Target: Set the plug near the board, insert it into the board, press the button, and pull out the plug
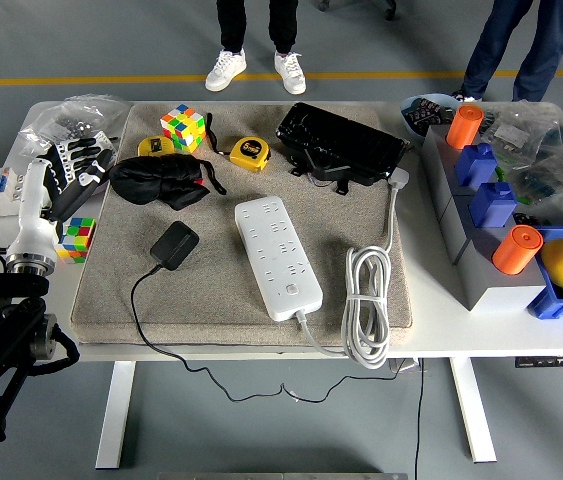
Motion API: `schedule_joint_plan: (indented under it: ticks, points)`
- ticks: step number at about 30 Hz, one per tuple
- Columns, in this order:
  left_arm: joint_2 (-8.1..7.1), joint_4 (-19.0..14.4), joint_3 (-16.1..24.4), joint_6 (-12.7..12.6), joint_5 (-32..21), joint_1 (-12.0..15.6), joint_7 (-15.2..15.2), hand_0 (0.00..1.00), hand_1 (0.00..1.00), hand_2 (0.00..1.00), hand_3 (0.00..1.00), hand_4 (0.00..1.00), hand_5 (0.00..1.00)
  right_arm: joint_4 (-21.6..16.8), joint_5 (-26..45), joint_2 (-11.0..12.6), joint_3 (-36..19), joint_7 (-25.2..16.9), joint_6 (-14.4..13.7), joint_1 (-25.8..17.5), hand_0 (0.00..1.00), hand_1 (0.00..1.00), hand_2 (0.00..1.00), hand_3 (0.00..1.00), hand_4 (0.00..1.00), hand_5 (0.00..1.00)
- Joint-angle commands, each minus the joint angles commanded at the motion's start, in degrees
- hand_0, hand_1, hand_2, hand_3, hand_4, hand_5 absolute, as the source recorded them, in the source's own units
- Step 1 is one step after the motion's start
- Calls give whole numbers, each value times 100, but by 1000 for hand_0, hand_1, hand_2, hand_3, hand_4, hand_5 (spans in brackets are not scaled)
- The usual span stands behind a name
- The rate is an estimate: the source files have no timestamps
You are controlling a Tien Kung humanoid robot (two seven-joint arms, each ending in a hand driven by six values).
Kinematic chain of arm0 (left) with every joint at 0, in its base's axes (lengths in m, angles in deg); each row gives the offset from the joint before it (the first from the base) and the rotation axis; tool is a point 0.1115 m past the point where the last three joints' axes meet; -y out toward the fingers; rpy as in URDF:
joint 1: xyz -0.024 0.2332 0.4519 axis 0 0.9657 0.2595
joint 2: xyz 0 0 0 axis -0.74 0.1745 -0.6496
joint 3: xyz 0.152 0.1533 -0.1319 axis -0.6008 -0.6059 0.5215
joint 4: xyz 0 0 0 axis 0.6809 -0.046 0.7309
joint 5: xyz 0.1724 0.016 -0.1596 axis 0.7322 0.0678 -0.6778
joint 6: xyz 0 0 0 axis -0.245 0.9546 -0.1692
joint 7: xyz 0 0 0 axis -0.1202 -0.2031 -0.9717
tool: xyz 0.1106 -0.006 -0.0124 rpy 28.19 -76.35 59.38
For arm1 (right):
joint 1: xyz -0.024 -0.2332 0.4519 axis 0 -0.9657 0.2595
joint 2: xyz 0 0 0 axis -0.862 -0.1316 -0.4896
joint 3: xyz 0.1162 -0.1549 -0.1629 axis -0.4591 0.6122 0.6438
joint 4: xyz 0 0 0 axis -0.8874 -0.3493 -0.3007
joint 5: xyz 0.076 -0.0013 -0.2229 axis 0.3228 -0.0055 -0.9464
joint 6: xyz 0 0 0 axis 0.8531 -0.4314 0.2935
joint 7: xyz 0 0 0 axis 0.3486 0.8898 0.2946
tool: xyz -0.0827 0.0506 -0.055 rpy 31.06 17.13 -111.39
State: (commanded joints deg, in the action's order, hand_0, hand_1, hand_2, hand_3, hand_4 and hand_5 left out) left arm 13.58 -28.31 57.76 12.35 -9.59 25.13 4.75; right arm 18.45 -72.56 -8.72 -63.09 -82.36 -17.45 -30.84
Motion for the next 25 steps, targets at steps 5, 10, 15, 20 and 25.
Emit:
schedule_joint_plan:
  ticks: [5, 10, 15, 20, 25]
  points:
    - [2, -1, 9, -2, 9, -1, -4, 646, 646, 667, 646, 888, 518, 2, 0, 4, -10, -4, -3, -5, 606, 621, 560, 548, 808, 323]
    - [6, 3, 13, -1, 5, 4, -9, 646, 647, 667, 646, 888, 518, 0, 4, 6, -2, -5, 0, -4, 605, 621, 560, 548, 808, 323]
    - [11, 3, 12, -4, 5, 12, -9, 649, 646, 667, 646, 888, 518, -3, 4, 7, 3, -9, 2, -8, 605, 621, 560, 548, 808, 322]
    - [14, 2, 10, -2, 12, 13, -20, 647, 647, 667, 646, 888, 518, -5, 8, 10, 8, -8, 3, -7, 605, 621, 561, 548, 808, 322]
    - [11, 2, 0, -2, 15, 4, -24, 647, 647, 667, 646, 888, 518, -7, 3, 11, -7, -10, 1, -10, 605, 621, 561, 548, 808, 322]
